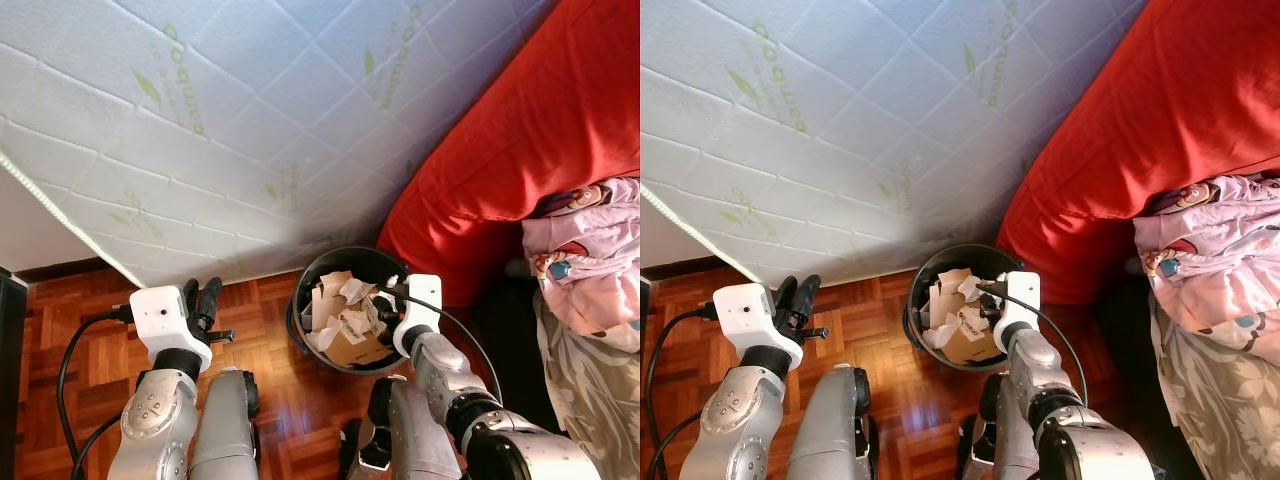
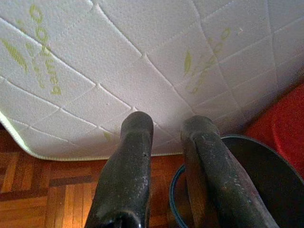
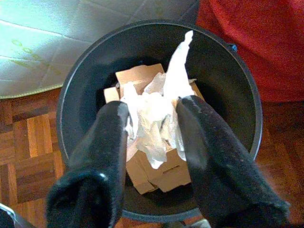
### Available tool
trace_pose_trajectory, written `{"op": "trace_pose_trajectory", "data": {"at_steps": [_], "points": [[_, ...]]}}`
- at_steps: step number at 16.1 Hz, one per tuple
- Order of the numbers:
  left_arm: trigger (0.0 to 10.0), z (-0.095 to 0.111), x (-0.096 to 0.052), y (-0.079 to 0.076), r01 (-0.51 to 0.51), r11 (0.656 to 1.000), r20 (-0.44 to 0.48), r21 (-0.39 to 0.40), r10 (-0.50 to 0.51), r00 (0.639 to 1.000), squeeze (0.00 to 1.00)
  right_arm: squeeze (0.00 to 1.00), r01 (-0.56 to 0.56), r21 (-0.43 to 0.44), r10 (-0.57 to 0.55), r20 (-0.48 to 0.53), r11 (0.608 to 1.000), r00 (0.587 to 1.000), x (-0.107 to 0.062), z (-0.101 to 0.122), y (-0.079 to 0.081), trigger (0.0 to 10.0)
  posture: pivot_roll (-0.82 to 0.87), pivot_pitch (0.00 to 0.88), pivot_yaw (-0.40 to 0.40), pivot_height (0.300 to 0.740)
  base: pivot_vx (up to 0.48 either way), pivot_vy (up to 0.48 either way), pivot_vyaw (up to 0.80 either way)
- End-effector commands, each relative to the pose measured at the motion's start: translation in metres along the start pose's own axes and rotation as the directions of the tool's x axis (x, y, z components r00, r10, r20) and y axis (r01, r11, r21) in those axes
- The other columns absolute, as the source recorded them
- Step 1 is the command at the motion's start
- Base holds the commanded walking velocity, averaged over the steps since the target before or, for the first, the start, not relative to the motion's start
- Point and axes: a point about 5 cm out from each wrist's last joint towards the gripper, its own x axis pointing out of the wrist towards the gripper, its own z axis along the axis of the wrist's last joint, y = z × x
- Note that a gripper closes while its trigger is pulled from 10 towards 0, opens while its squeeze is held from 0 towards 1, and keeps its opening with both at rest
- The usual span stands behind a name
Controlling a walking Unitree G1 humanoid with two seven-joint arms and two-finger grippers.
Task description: Clean up the room
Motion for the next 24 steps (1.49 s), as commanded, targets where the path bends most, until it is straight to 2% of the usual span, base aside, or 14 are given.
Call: {"op": "trace_pose_trajectory", "data": {"at_steps": [1, 6, 9, 11, 13, 14, 17, 19, 20, 21, 22, 23, 24], "points": [[10.0, -0.003, -0.006, -0.001, -0.004, 1.0, -0.018, -0.005, 0.004, 1.0, 0.0, 1.0, -0.003, -0.003, 0.003, -0.022, 1.0, 1.0, -0.002, -0.008, 0.0, 10.0, 0.31, 0.352, -0.128, 0.609, 0.0, 0.0, 0.0], [10.0, -0.003, -0.005, -0.003, -0.011, 1.0, -0.016, -0.011, 0.011, 1.0, 0.0, 1.0, -0.026, -0.06, 0.024, -0.034, 0.998, 0.999, -0.001, -0.009, 0.004, 10.0, 0.31, 0.35, -0.135, 0.609, 0.0, 0.0, 0.0], [10.0, -0.002, -0.005, -0.004, -0.012, 1.0, -0.013, -0.015, 0.012, 1.0, 0.0, 1.0, 0.013, -0.134, -0.026, -0.096, 0.991, 0.995, -0.003, -0.018, -0.001, 10.0, 0.31, 0.351, -0.138, 0.609, 0.0, 0.0, 0.0], [10.0, -0.002, -0.007, -0.004, -0.014, 1.0, -0.013, -0.018, 0.014, 1.0, 0.0, 1.0, -0.054, -0.032, 0.053, -0.027, 0.998, 0.998, -0.002, -0.012, 0.007, 10.0, 0.31, 0.352, -0.139, 0.609, 0.0, 0.0, 0.0], [10.0, -0.002, -0.007, -0.003, -0.016, 1.0, -0.013, -0.019, 0.016, 1.0, 0.0, 1.0, -0.052, -0.05, 0.052, 0.001, 0.997, 0.999, -0.001, -0.007, 0.008, 10.0, 0.31, 0.353, -0.141, 0.609, 0.0, 0.0, 0.0], [10.0, -0.002, -0.007, -0.003, -0.017, 1.0, -0.012, -0.018, 0.017, 1.0, 0.0, 1.0, -0.017, -0.061, 0.017, -0.001, 0.998, 1.0, -0.001, -0.005, 0.005, 10.0, 0.31, 0.353, -0.141, 0.609, 0.0, 0.0, 0.0], [10.0, -0.003, -0.007, -0.003, -0.017, 1.0, -0.014, -0.021, 0.016, 1.0, 0.0, 1.0, 0.016, -0.095, -0.021, -0.048, 0.995, 0.999, -0.002, -0.01, 0.001, 10.0, 0.31, 0.348, -0.143, 0.609, 0.0, 0.0, 0.0], [10.0, -0.003, -0.007, -0.004, -0.016, 1.0, -0.015, -0.023, 0.015, 1.0, 0.0, 1.0, 0.077, -0.036, -0.08, -0.08, 0.996, 0.994, -0.003, -0.015, -0.006, 10.0, 0.31, 0.348, -0.143, 0.609, 0.0, 0.0, 0.0], [10.0, -0.003, -0.008, -0.004, -0.015, 1.0, -0.016, -0.022, 0.015, 1.0, 0.0, 1.0, 0.1, 0.062, -0.095, -0.077, 0.993, 0.992, -0.004, -0.015, -0.009, 10.0, 0.31, 0.349, -0.141, 0.609, 0.0, 0.0, 0.0], [10.0, -0.003, -0.008, -0.004, -0.015, 1.0, -0.017, -0.021, 0.015, 1.0, 0.0, 1.0, 0.09, 0.078, -0.084, -0.074, 0.993, 0.994, -0.003, -0.015, -0.007, 10.0, 0.31, 0.349, -0.141, 0.609, 0.0, 0.0, 0.0], [10.0, -0.003, -0.008, -0.003, -0.015, 1.0, -0.017, -0.02, 0.015, 1.0, 0.0, 0.0, 0.05, 0.061, -0.047, -0.06, 0.997, 0.997, -0.002, -0.013, -0.003, 10.0, 0.31, 0.349, -0.141, 0.609, 0.0, 0.0, 0.0], [10.0, -0.003, -0.008, -0.003, -0.015, 1.0, -0.017, -0.018, 0.015, 1.0, 0.0, 0.0, 0.019, 0.113, -0.011, -0.071, 0.993, 0.997, -0.002, -0.015, 0.002, 10.0, 0.31, 0.349, -0.141, 0.609, 0.0, 0.0, 0.0], [10.0, -0.003, -0.008, -0.003, -0.015, 1.0, -0.016, -0.019, 0.014, 1.0, 0.0, 0.0, -0.018, 0.26, 0.043, -0.092, 0.966, 0.995, -0.001, -0.018, 0.009, 10.0, 0.31, 0.344, -0.142, 0.609, 0.0, 0.0, 0.0]]}}
